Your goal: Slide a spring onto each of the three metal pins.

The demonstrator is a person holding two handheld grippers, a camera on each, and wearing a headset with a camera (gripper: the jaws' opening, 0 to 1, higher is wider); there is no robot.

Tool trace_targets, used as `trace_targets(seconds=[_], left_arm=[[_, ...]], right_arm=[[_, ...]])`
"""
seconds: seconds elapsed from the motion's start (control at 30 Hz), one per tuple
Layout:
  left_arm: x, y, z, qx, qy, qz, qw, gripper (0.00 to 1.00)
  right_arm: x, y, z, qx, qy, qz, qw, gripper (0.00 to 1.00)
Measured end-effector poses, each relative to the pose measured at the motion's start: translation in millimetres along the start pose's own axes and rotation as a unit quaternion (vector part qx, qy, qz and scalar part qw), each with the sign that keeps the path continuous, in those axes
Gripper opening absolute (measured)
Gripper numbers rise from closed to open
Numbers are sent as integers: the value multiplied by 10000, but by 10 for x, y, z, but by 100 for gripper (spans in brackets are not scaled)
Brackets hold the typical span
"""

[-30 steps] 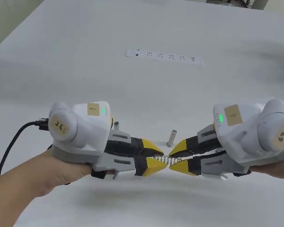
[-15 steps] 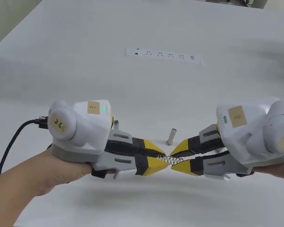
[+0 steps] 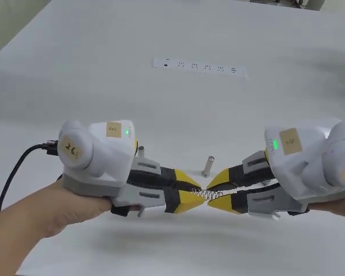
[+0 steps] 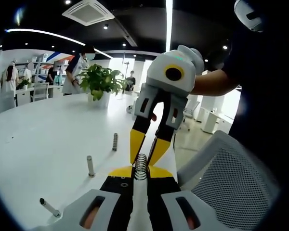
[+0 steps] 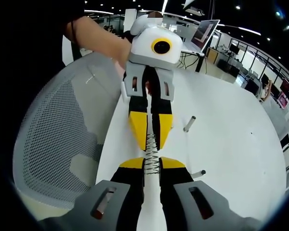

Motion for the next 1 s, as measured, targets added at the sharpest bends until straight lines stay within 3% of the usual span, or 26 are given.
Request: trace_targets(seconds=[0.67, 1.0], left_arm=[[-6, 23, -23, -8, -16, -57, 10000, 1], [-1, 25, -46, -1, -18, -55, 10000, 1]], right_arm=[[-27, -68, -38, 99, -24, -55, 9999, 9], [-38, -55, -46, 20, -42, -40, 10000, 8]])
Point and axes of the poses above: the centre of the closed fingertips' face, and the gripper's own axes: z roughly forward along the fingers, x roughly to its left, y roughly out of its top, the point moved 2 cm from there along -z, roughly backward along the fingers, and after that the axes turned 11 degrees about -y, right-handed, at the moved point
